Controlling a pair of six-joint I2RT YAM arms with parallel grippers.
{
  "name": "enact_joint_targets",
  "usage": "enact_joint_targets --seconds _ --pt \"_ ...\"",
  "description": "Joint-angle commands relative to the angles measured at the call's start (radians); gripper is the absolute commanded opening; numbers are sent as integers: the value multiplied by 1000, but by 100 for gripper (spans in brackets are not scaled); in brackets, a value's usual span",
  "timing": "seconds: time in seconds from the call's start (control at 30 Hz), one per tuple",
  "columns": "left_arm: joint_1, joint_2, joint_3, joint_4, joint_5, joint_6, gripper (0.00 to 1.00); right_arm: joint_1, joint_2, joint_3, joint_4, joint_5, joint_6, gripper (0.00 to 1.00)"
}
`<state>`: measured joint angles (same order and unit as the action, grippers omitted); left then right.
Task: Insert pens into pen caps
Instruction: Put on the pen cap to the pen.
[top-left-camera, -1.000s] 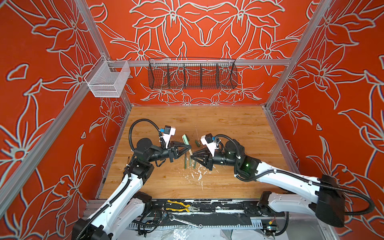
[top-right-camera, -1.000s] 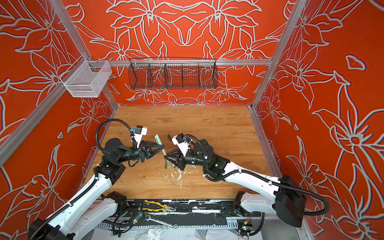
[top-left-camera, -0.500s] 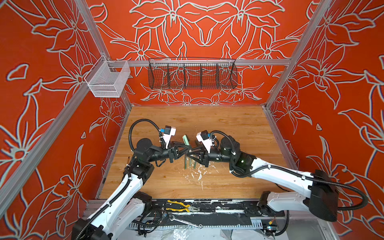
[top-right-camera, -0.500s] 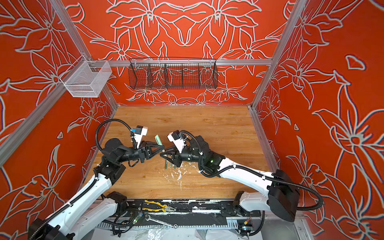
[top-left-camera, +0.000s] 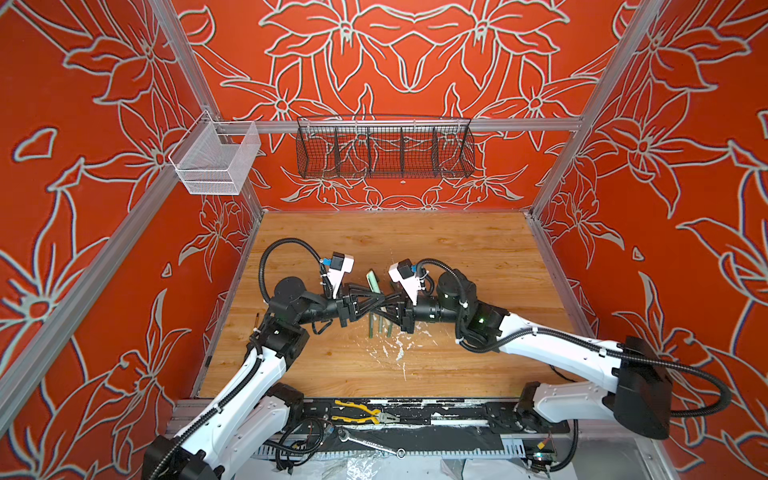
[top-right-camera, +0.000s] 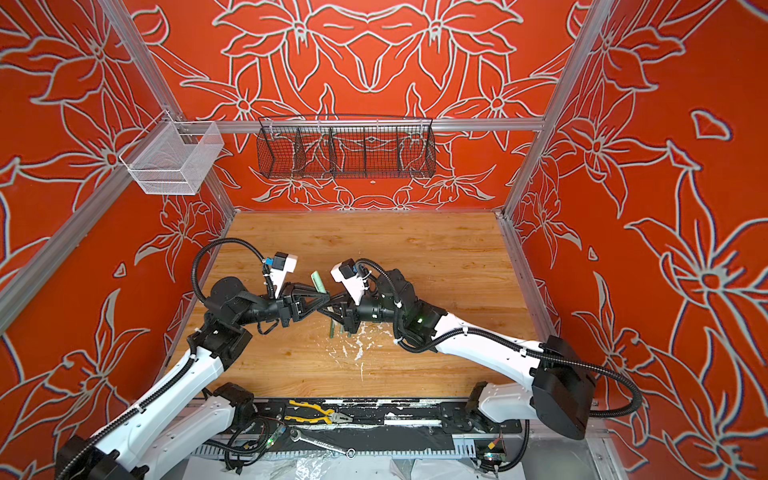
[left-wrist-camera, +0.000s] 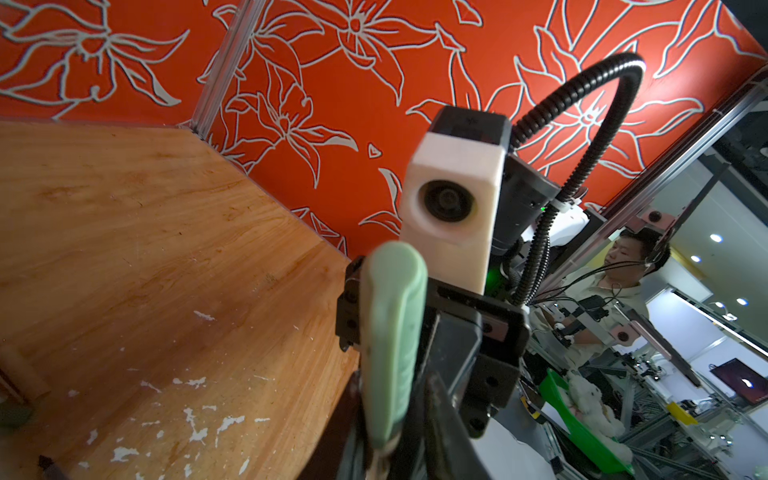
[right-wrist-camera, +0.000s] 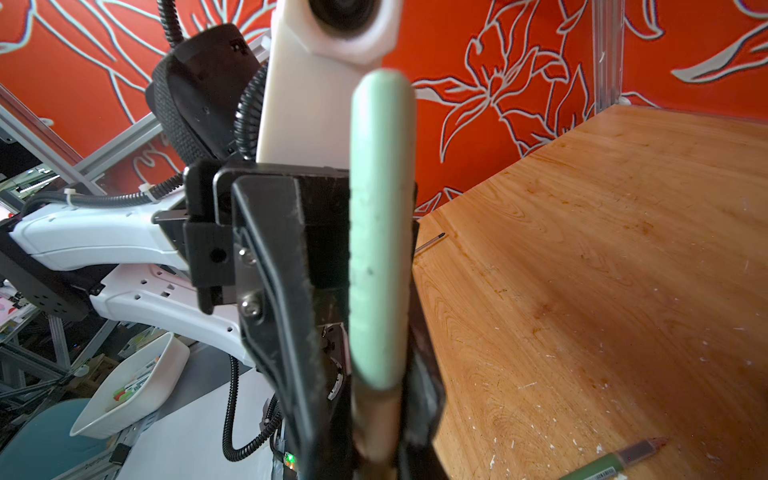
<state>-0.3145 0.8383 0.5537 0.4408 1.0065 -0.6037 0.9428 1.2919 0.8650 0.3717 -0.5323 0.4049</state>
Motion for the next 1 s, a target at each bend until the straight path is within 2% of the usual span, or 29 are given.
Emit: enact_joint_targets --seconds 0.0,0.07,0.13,0.33,0.67,0.83,0.97 --pt "-4 -16 22 9 13 3 43 5 -2 18 -9 -15 5 1" --pt "-4 -24 23 0 4 9 65 4 -6 7 -12 -17 5 0" --pt "-3 -36 24 -21 -14 20 77 4 -11 -3 -12 -22 5 0" --pt "-1 -85 28 -119 -97 83 83 4 -21 -29 -4 -75 15 0" --pt "5 -96 31 -140 -115 102 80 7 -55 -65 -8 -131 25 0" --pt "5 -91 36 -133 -87 99 67 10 -61 -77 -11 -130 19 0" --pt "5 -81 35 -119 -64 93 52 11 -65 -77 -7 -129 17 0"
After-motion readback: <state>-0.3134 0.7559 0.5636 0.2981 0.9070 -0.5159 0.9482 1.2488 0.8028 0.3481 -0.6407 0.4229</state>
